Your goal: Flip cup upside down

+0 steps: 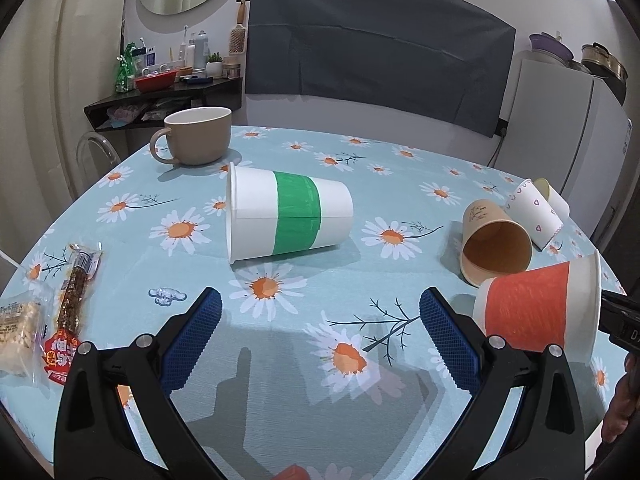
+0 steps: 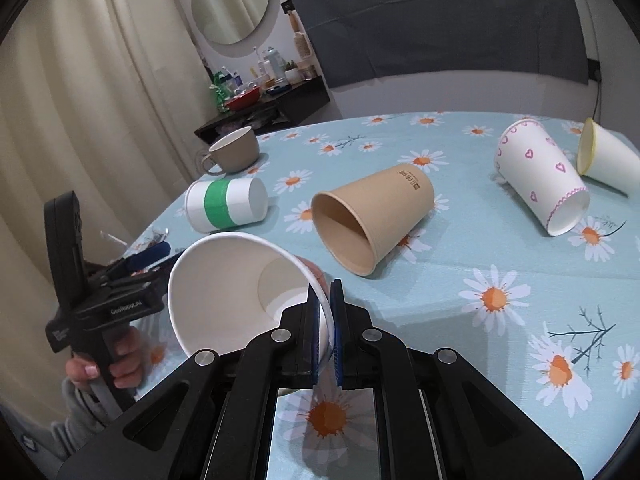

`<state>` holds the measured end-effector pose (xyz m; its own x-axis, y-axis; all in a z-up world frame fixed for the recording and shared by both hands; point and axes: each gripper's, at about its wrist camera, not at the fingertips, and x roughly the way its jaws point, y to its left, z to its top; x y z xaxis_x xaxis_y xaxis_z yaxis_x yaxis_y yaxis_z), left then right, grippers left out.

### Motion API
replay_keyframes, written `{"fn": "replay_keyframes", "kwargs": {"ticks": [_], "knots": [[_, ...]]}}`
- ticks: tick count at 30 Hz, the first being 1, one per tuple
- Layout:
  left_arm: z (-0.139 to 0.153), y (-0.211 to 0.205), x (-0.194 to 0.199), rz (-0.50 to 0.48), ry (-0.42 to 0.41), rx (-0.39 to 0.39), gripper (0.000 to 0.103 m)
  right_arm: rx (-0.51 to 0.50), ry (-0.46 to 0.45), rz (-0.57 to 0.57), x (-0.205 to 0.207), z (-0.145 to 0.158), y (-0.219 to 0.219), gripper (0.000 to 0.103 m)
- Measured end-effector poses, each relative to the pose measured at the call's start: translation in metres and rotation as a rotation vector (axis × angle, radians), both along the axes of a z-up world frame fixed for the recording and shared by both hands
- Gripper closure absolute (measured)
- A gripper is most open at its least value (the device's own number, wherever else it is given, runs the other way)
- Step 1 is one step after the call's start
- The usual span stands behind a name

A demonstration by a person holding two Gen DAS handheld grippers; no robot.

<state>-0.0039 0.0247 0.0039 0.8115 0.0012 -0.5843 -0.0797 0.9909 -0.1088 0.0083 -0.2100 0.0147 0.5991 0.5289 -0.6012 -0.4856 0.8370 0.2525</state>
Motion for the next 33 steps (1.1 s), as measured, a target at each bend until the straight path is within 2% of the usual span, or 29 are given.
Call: {"fn": "replay_keyframes", "kwargs": {"ticks": [6,10,14,15,17,18,19,22,25,30,33], "knots": [[0.001,-0.003,-0.002,0.001,-0.008,0.02,0.006,-0.195,-0.186,-0.053,-0.021,-0.003,0.022,0.096],[0.0,-0.004,-0.001,0.002,-0.006,0.026,0.006,-0.309,-0.205,-0.04,-0.026,-0.014,0.037,0.096],[0.0,-0.004,-0.001,0.0,-0.004,0.026,0.006,-0.338,-0.213,-0.04,-0.03,-0.015,0.038,0.094],[0.0,-0.004,-0.001,-0.001,-0.003,0.025,0.006,-0.34,-0.206,-0.041,-0.031,-0.016,0.037,0.089],[0.0,-0.004,-0.001,-0.002,-0.001,0.024,0.006,-0.334,-0.197,-0.048,-0.034,-0.017,0.032,0.07],[0.0,-0.004,-0.001,0.002,0.001,0.026,0.006,-0.322,-0.199,-0.051,-0.035,-0.016,0.029,0.053],[0.0,-0.004,0.0,0.008,0.003,0.029,0.006,-0.308,-0.208,-0.053,-0.039,-0.015,0.024,0.042],[0.0,-0.005,0.0,0.021,0.01,0.036,0.006,-0.3,-0.232,-0.057,-0.045,-0.01,0.014,0.026],[-0.002,-0.004,0.002,0.015,0.026,0.03,0.006,-0.29,-0.228,-0.047,-0.047,-0.009,0.006,0.018],[0.001,-0.003,0.001,0.017,0.024,-0.007,0.006,-0.275,-0.195,-0.022,-0.05,-0.011,-0.008,0.017],[-0.001,-0.009,0.003,-0.014,0.065,-0.043,0.006,-0.265,-0.195,-0.012,-0.055,-0.011,-0.018,0.016]]}}
